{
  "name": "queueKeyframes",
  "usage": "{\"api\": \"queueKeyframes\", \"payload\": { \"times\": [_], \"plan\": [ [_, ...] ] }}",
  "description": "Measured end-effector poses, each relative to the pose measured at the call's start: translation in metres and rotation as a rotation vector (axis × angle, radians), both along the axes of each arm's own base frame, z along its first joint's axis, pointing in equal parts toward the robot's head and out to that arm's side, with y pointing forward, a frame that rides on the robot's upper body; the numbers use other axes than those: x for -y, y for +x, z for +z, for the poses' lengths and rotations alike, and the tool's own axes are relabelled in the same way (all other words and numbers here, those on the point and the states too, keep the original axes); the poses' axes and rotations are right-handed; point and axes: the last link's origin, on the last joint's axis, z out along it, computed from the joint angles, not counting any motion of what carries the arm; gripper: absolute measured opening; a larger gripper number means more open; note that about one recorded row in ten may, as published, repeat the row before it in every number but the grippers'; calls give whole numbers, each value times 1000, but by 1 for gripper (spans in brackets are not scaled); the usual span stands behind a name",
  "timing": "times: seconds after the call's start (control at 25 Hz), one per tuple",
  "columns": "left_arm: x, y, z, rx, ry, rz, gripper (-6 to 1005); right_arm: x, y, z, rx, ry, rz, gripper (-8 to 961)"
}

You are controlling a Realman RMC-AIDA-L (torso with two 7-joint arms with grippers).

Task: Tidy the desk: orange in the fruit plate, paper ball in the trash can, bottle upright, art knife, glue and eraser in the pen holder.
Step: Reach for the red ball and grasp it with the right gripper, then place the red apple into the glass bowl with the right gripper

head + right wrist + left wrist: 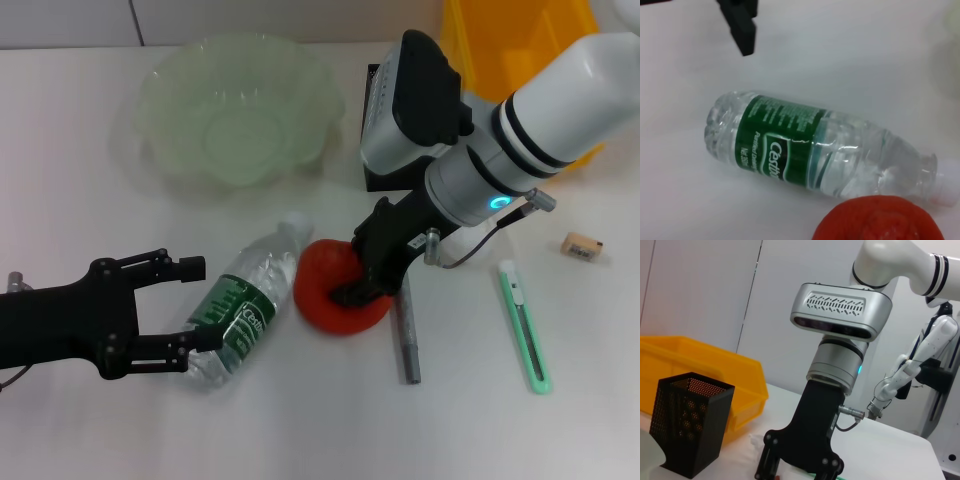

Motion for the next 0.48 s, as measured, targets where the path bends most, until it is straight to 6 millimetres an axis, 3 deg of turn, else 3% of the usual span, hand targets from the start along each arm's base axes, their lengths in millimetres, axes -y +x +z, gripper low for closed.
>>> {"api": "queueKeyframes", "payload": {
  "times": [0.48],
  "plan": [
    [-1,0,0,-5,3,0,842,2,-4,0,-7,-10,9,295]
  ]
}}
